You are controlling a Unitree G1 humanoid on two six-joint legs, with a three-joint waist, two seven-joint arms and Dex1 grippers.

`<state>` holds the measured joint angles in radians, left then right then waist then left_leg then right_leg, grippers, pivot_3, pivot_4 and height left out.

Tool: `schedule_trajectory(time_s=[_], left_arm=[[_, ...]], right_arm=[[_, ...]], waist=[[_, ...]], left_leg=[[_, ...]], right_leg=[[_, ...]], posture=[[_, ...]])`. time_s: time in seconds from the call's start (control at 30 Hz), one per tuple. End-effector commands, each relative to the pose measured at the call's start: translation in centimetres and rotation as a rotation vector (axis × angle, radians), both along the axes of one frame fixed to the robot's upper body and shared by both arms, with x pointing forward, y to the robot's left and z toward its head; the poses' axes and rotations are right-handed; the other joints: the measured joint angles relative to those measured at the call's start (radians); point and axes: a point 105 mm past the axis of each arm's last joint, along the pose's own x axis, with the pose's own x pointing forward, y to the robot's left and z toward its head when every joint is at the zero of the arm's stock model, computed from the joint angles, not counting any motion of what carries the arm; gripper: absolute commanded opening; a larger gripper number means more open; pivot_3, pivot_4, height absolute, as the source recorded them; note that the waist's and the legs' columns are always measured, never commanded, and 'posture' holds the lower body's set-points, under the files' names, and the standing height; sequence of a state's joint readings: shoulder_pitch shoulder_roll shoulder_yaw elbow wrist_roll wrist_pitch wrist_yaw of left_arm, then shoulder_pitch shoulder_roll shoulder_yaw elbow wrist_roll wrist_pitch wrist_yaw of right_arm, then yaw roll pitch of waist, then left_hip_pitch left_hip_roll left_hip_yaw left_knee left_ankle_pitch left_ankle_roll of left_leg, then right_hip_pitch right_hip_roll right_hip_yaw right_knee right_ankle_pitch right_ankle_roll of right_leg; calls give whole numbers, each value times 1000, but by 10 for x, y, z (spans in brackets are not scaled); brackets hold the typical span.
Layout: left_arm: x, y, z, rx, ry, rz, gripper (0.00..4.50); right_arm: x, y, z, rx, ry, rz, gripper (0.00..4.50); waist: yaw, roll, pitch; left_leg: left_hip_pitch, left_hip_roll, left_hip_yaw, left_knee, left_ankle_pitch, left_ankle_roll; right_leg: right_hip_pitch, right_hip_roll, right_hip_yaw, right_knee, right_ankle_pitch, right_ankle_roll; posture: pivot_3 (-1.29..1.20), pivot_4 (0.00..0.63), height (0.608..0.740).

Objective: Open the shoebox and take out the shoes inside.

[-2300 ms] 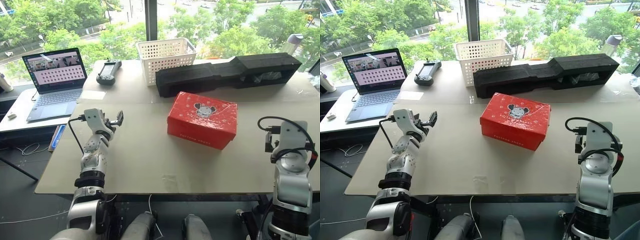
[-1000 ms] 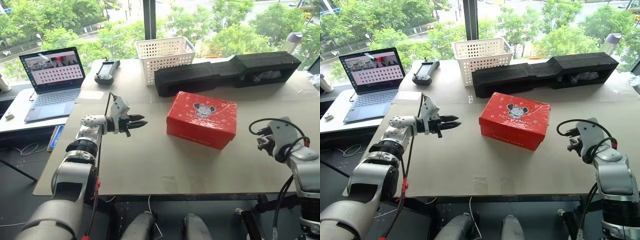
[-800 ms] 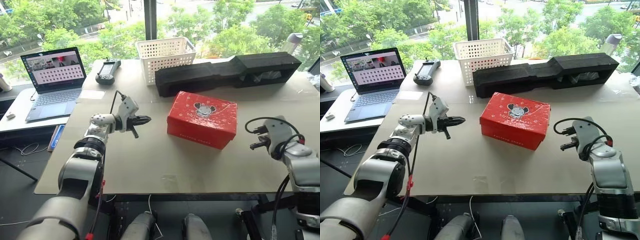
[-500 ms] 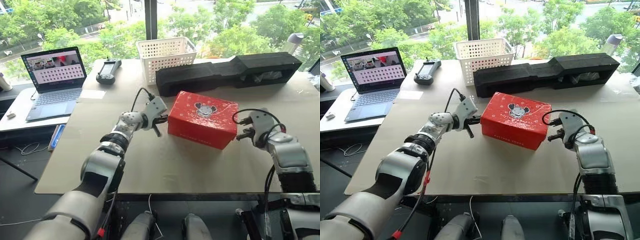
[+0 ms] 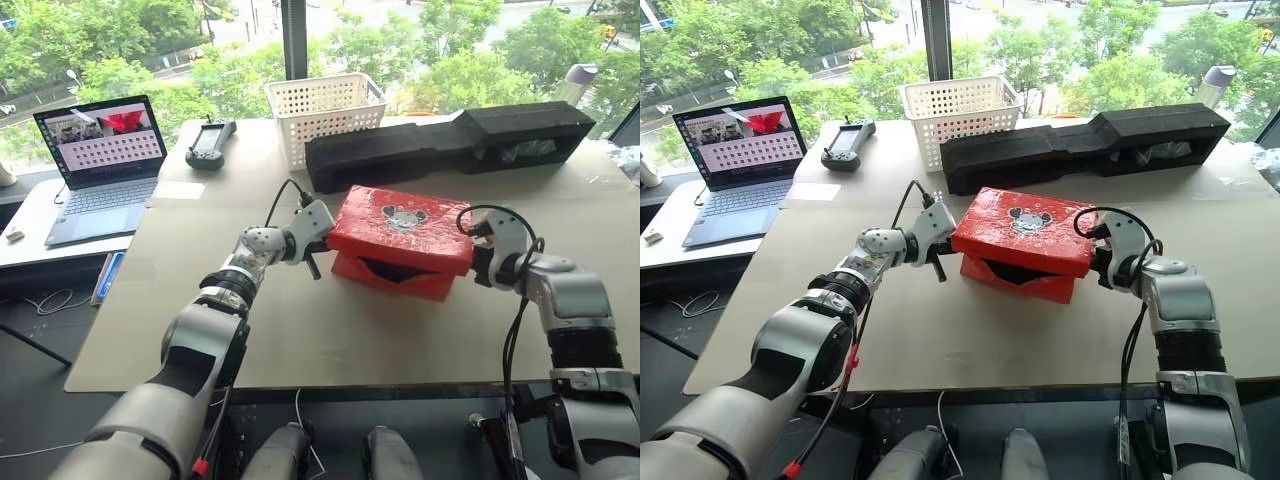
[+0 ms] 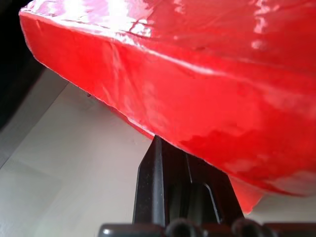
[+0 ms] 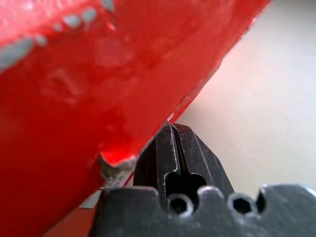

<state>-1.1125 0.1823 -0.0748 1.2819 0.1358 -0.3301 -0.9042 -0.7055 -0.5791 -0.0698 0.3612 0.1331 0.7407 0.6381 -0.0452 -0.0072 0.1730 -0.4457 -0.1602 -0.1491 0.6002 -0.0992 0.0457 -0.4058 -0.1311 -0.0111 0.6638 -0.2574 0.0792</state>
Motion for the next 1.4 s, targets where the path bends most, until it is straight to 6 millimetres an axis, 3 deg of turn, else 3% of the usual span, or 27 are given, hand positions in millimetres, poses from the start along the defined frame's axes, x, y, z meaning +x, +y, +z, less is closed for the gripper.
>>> schedule_trajectory(time_s=[0.03,0.23,0.43,0.5,0.7,0.83,0.9,1.07,1.23,1.33,1.4], left_arm=[[-10,-11,27,-99,-103,-108,0],[-17,35,16,-74,-113,-23,0],[-16,59,20,-71,-113,72,0],[-15,67,21,-65,-120,100,0],[-17,112,15,-38,-129,198,0],[-21,129,15,-70,-114,237,0],[-27,133,24,-170,-90,241,0],[-65,131,55,-480,61,128,0],[-100,136,39,-477,180,127,0],[-115,139,39,-477,196,128,0],[-123,141,45,-472,174,125,0]], right_arm=[[19,48,20,16,-102,181,49],[38,54,20,-23,-106,198,49],[42,51,16,-55,-99,210,49],[41,43,15,-75,-94,192,49],[32,-10,20,-185,-94,51,49],[26,-34,37,-223,-128,-32,49],[20,-44,51,-248,-155,-68,49],[-14,-29,71,-144,-148,5,49],[-79,-6,74,-67,-76,179,49],[-121,21,67,-60,-10,345,49],[-133,40,68,2,-9,393,49]], waist=[[-3,0,0],[-15,0,0],[-21,1,0],[-21,1,0],[-22,1,-1],[-22,1,0],[-21,1,0],[-18,1,-1],[-12,3,-1],[0,3,-1],[4,3,-1]], left_leg=[[0,0,0,0,0,0],[0,0,0,0,1,1],[0,0,-1,0,1,1],[0,0,-1,0,1,-1],[1,0,-2,-1,-1,-5],[1,0,-1,-2,-1,-5],[0,0,-1,-3,-1,-5],[-3,0,-1,-3,-1,-5],[-8,1,-1,-3,2,-1],[-8,1,0,-3,0,-3],[-8,4,0,-3,-1,-5]], right_leg=[[0,0,0,0,0,0],[-1,1,2,0,6,-10],[-1,2,1,0,7,-11],[-1,2,1,0,7,-11],[-2,2,2,1,7,-11],[-4,2,4,1,7,-12],[-5,2,4,1,7,-12],[-9,2,5,1,7,-12],[-14,2,6,1,6,-13],[-15,1,7,1,7,-13],[-15,0,8,1,3,-7]], posture=[[0,150,738],[0,150,738],[0,150,738],[0,150,738],[0,150,738],[0,150,738],[0,150,738],[0,150,738],[0,150,738],[0,150,738],[0,150,738]])
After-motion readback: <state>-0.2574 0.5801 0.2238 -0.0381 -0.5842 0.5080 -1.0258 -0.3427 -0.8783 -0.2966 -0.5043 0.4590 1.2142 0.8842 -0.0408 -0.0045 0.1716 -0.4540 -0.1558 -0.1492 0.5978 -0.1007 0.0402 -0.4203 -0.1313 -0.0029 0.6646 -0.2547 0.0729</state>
